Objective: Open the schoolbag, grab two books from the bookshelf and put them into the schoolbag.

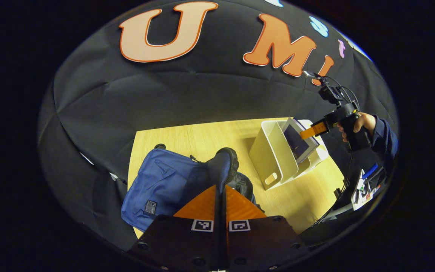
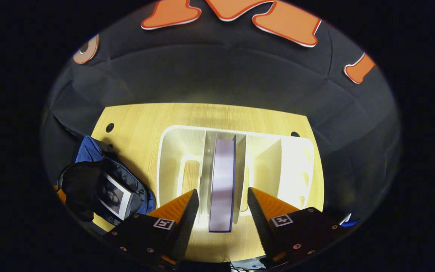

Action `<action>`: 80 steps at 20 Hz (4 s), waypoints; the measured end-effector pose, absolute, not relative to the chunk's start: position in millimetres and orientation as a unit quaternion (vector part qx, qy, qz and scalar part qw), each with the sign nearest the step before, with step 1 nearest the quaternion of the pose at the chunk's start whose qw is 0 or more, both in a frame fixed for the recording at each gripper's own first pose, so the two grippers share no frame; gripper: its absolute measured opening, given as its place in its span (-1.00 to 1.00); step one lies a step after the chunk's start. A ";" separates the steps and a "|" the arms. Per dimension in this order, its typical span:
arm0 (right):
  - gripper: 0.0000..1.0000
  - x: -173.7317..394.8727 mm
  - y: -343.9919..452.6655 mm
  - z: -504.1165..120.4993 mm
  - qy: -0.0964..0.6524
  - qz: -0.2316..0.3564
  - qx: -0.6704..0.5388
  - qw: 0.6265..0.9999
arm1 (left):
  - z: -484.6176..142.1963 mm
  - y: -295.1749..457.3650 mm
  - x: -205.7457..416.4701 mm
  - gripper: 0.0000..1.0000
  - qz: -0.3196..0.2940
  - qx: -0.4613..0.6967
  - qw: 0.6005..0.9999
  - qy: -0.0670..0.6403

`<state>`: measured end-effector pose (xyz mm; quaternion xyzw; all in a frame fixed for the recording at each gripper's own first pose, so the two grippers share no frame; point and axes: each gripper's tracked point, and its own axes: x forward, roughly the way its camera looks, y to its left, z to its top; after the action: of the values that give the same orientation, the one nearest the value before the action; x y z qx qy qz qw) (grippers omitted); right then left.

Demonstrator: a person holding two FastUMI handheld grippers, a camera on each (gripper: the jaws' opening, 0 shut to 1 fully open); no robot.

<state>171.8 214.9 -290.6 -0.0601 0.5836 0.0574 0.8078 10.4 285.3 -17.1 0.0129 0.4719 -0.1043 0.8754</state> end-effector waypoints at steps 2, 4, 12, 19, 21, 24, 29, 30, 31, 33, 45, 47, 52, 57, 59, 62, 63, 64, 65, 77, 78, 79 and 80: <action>0.23 174.4 214.7 -295.7 0.592 0.054 -0.060 0.802 | -19.1 284.5 9.1 -0.98 -0.105 0.008 0.874 0.474; -0.17 174.4 214.1 -294.7 0.601 0.049 -0.052 0.796 | -21.3 283.9 8.1 -0.98 -0.104 0.004 0.873 0.476; -0.51 171.6 213.0 -294.5 0.607 0.065 -0.053 0.790 | -22.1 282.2 7.6 -0.99 -0.105 -0.001 0.872 0.478; -0.54 171.2 203.2 -243.8 0.577 0.089 -0.044 0.811 | -24.4 282.3 8.1 -0.99 -0.105 0.000 0.871 0.479; -0.54 168.3 201.3 -223.7 0.569 0.094 -0.031 0.816 | -25.0 281.3 7.1 -0.99 -0.104 -0.002 0.871 0.480; -0.55 165.9 194.7 -194.3 0.551 0.098 -0.015 0.829 | -25.2 281.6 7.2 -0.99 -0.104 -0.002 0.871 0.480; -0.55 163.2 185.1 -150.4 0.520 0.103 0.001 0.848 | -24.4 281.5 9.3 -0.98 -0.105 0.007 0.871 0.481; -0.55 160.9 184.6 -144.7 0.514 0.105 0.002 0.851 | -25.5 280.9 10.2 -0.98 -0.106 0.008 0.870 0.481; -0.55 159.9 183.7 -141.0 0.511 0.109 0.005 0.853 | -25.8 281.8 11.0 -0.99 -0.104 0.009 0.871 0.480; -0.55 150.1 193.8 -132.7 0.511 0.129 0.032 0.849 | -23.5 284.3 11.7 -0.99 -0.100 0.013 0.871 0.480; -0.55 96.7 300.5 -143.3 0.518 0.230 0.215 0.795 | -13.4 290.5 21.1 -0.98 -0.087 0.046 0.874 0.476; -0.55 92.5 323.8 -159.5 0.527 0.222 0.256 0.780 | -12.0 289.3 21.3 -0.99 -0.089 0.049 0.874 0.475; -0.55 65.0 360.3 -206.3 0.551 0.215 0.275 0.758 | -6.5 298.2 26.1 -0.99 -0.076 0.036 0.877 0.474; -0.55 37.8 397.1 -240.5 0.565 0.213 0.296 0.740 | 1.8 301.0 24.3 -1.00 -0.070 0.032 0.878 0.473; -0.55 34.9 414.4 -254.5 0.559 0.200 0.329 0.735 | 5.6 297.8 25.5 -0.99 -0.077 0.040 0.876 0.474; -0.55 30.7 435.6 -273.5 0.555 0.192 0.360 0.725 | 9.2 293.1 26.5 -0.99 -0.085 0.055 0.873 0.478; -0.56 29.6 438.6 -274.7 0.550 0.189 0.366 0.727 | 9.2 292.0 26.7 -0.99 -0.086 0.058 0.870 0.481; -0.56 27.6 446.2 -282.2 0.546 0.189 0.367 0.729 | 8.9 289.8 27.5 -0.99 -0.090 0.061 0.870 0.481; -0.57 26.8 452.6 -284.9 0.540 0.186 0.376 0.730 | 8.3 286.5 27.3 -0.98 -0.095 0.060 0.868 0.483; -0.56 18.5 512.7 -311.9 0.518 0.211 0.390 0.732 | 13.9 249.1 21.9 -0.99 -0.157 0.090 0.860 0.477; -0.55 18.2 521.3 -316.8 0.516 0.212 0.384 0.736 | 12.5 246.5 20.0 -0.99 -0.163 0.091 0.859 0.476; -0.55 18.9 529.7 -323.5 0.515 0.216 0.376 0.739 | 11.3 242.0 20.0 -0.98 -0.168 0.093 0.858 0.477; -0.55 14.6 543.5 -331.2 0.523 0.223 0.366 0.737 | 9.8 238.2 20.4 -0.99 -0.172 0.093 0.857 0.476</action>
<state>14.6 543.5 -331.2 0.3664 0.5226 0.2234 0.7367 20.4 238.2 9.8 0.0930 0.4765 -0.1718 0.8572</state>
